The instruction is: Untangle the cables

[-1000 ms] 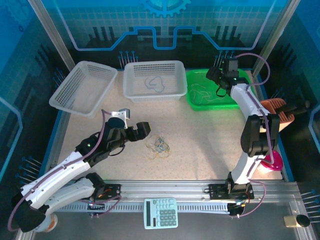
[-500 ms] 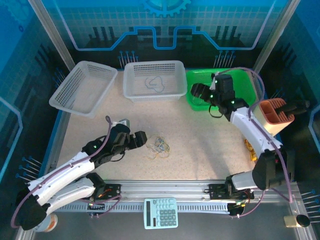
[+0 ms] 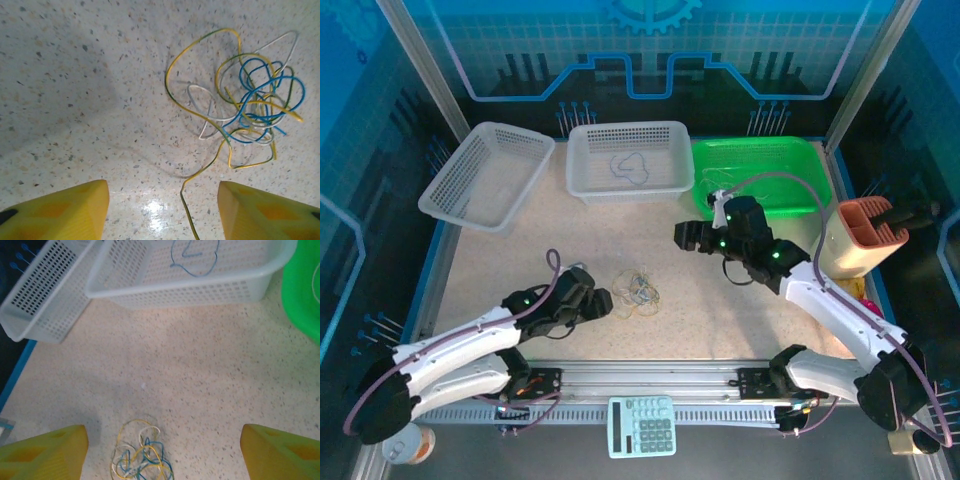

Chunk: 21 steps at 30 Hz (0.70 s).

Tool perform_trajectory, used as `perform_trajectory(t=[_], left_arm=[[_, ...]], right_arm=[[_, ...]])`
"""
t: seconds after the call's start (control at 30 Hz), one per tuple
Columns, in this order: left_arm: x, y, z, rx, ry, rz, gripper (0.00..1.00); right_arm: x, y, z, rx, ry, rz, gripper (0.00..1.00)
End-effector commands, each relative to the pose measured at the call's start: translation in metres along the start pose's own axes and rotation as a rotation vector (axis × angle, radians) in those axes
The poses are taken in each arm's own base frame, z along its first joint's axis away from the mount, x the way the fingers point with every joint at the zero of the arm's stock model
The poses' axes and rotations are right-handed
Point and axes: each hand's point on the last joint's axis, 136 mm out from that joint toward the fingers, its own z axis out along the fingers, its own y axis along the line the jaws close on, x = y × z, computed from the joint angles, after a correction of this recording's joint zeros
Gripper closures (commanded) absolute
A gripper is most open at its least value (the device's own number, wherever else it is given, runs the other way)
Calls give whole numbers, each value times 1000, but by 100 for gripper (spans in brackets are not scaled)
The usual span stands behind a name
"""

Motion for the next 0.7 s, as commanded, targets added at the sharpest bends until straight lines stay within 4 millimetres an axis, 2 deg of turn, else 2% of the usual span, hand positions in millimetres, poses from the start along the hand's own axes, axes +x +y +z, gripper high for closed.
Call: perform_trajectory(t=[0.0,0.37,0.67], left_arm=[[3,-3,9,-18,-4,25,44],[7,-9,24,-72,15,95,58],[0,-17,25,-61,-10,120,58]], right_arm=[[19,-6,3,26,39,-2,19],[27,4,6,6,61,-26,19],[37,7,11,2,85,-38,19]])
